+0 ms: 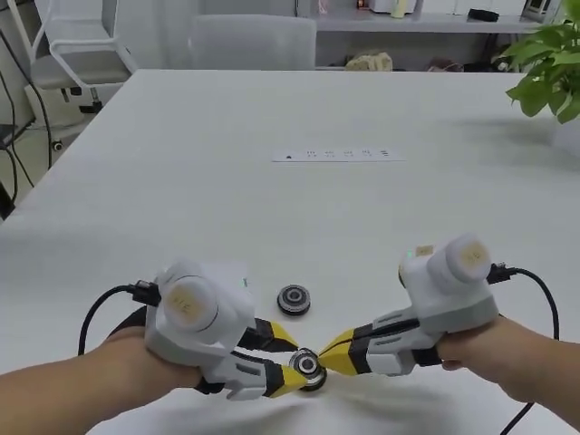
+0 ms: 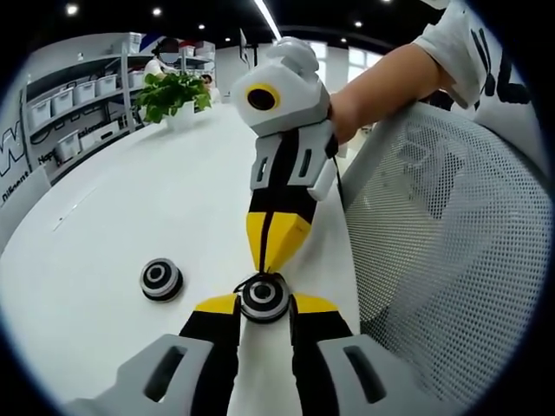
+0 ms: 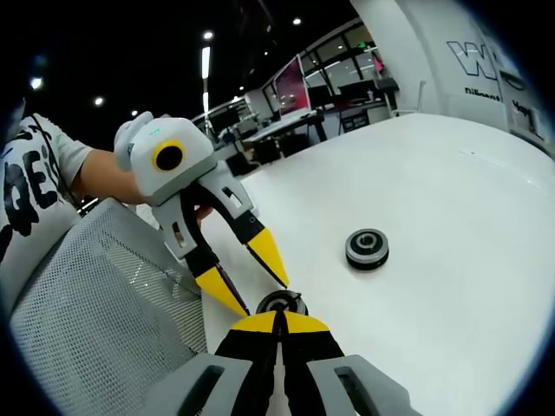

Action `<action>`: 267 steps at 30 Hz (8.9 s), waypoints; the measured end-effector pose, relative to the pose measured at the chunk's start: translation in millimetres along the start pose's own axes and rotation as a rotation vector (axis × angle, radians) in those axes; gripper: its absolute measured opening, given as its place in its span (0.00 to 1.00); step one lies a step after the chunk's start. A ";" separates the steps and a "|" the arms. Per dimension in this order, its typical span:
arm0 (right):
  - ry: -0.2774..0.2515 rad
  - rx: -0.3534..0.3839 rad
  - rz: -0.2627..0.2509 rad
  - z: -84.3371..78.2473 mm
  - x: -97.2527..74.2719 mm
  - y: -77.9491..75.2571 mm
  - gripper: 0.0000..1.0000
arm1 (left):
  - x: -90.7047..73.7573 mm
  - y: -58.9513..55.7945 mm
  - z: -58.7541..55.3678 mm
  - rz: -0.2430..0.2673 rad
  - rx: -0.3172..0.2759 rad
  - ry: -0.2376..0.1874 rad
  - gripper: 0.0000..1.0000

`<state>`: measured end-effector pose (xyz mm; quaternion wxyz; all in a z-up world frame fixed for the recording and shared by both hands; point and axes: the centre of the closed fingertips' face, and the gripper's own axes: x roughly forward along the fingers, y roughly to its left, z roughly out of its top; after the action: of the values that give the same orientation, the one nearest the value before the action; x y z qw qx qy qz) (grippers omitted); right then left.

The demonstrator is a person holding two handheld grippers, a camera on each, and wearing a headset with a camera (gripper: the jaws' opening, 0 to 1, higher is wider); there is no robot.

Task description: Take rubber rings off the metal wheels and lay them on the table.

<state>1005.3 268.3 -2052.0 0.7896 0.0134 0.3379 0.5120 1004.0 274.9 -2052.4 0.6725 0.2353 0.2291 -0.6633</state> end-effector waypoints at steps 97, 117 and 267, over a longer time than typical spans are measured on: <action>-0.121 0.066 0.018 26.7 -9.1 2.3 0.00 | -82.5 5.9 15.2 0.147 -0.169 -0.165 0.50; -0.122 0.072 0.030 36.5 -5.0 4.9 0.00 | -106.8 2.8 5.9 0.233 -0.164 -0.178 0.64; 0.051 -0.082 -0.078 -3.7 -10.2 -5.3 0.14 | -62.2 18.3 29.5 0.093 -0.144 -0.156 0.58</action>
<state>1005.0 256.2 -2051.5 0.8001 -0.0452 0.3368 0.4944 1021.3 305.6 -1990.5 0.7334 0.1446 0.2121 -0.6294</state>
